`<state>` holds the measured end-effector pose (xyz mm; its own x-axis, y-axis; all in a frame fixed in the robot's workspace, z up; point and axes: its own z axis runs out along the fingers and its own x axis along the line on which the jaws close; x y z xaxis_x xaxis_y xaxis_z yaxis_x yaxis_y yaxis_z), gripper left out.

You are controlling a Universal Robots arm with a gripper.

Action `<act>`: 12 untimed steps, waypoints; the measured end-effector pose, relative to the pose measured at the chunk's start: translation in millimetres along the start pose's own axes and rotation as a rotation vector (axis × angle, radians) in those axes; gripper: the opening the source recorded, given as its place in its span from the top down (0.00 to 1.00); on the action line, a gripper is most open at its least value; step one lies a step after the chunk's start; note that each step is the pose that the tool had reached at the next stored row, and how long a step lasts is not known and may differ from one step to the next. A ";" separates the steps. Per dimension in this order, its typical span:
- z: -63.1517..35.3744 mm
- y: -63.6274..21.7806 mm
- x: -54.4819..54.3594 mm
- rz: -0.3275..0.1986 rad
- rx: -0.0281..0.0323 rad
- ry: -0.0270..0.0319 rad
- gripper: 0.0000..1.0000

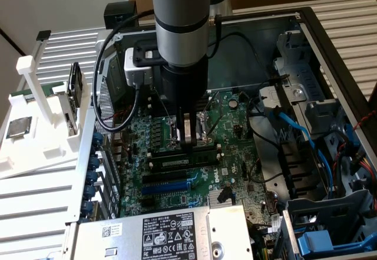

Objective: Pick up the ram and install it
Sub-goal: 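Press down the ram until it locks into place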

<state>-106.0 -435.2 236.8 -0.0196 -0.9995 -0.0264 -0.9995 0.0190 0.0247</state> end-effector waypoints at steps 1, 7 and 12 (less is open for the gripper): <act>-1.9 0.0 -0.1 0.000 0.0000 -0.0001 0.88; -14.6 0.4 -0.4 0.000 0.0000 0.0000 0.88; -20.4 0.5 -0.5 0.000 0.0000 0.0000 0.88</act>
<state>-106.0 -435.2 257.1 -0.0200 -0.9995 -0.0264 -0.9995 0.0193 0.0246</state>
